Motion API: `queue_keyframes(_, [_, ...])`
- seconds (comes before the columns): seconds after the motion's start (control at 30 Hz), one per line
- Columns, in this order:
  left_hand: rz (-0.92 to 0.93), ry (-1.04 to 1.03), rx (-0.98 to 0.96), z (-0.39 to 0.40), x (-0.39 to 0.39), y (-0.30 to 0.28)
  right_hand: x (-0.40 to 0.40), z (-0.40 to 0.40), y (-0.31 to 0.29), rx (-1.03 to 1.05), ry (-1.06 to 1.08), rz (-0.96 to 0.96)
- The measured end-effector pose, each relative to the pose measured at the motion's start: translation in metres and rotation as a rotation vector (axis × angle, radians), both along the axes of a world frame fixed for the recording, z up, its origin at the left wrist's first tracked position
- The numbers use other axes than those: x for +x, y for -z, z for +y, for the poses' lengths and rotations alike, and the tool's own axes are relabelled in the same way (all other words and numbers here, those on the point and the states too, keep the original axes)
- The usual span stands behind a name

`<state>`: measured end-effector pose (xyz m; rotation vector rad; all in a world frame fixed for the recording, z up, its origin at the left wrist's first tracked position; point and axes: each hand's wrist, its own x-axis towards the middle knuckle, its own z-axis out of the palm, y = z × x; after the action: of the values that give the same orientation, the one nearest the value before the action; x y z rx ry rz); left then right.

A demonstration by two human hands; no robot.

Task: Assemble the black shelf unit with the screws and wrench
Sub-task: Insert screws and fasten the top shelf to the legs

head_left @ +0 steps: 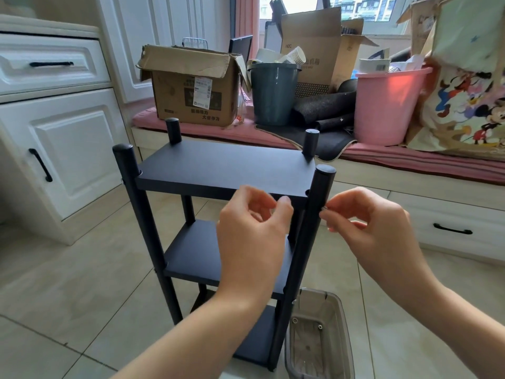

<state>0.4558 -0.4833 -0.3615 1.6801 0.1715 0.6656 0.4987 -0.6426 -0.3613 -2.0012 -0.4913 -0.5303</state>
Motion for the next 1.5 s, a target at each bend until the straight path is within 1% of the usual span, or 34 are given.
queue_keyframes(0.1, [0.347,0.143,-0.361,-0.003,0.002,0.001,0.000,-0.001,0.000,0.008,-0.003,0.000])
queue_keyframes(0.13, [0.415,0.182,-0.450,-0.005,0.004,0.002,0.000,-0.001,0.000,0.008,-0.001,-0.002])
queue_keyframes(0.2, [0.439,0.223,-0.565,-0.008,0.008,0.002,0.000,0.000,0.001,0.009,-0.002,0.000])
queue_keyframes(0.37, [0.436,0.274,-0.722,-0.015,0.021,0.002,0.001,0.001,0.001,0.036,-0.007,0.009])
queue_keyframes(0.5, [0.363,0.378,-0.847,-0.021,0.032,0.000,-0.001,0.001,0.003,0.049,-0.022,0.025])
queue_keyframes(0.57, [0.322,0.421,-0.857,-0.024,0.035,0.000,-0.002,0.002,0.003,0.041,-0.015,0.031])
queue_keyframes(0.67, [0.288,0.428,-0.781,-0.025,0.035,0.003,-0.002,0.003,0.001,0.006,0.014,0.026])
queue_keyframes(0.77, [0.229,0.405,-0.722,-0.026,0.036,0.007,-0.002,0.002,-0.002,-0.002,0.012,0.012])
queue_keyframes(0.9, [0.175,0.379,-0.716,-0.027,0.035,0.011,-0.005,0.002,-0.001,0.016,0.008,0.023])
queue_keyframes(1.27, [0.135,0.247,-0.696,-0.038,0.040,0.017,-0.007,0.005,0.001,0.018,0.060,0.036])
queue_keyframes(1.37, [0.143,0.248,-0.678,-0.037,0.043,0.016,-0.003,0.007,0.001,0.072,0.037,0.101])
queue_keyframes(1.5, [0.159,0.284,-0.653,-0.036,0.045,0.018,0.002,0.007,0.000,0.233,-0.020,0.220])
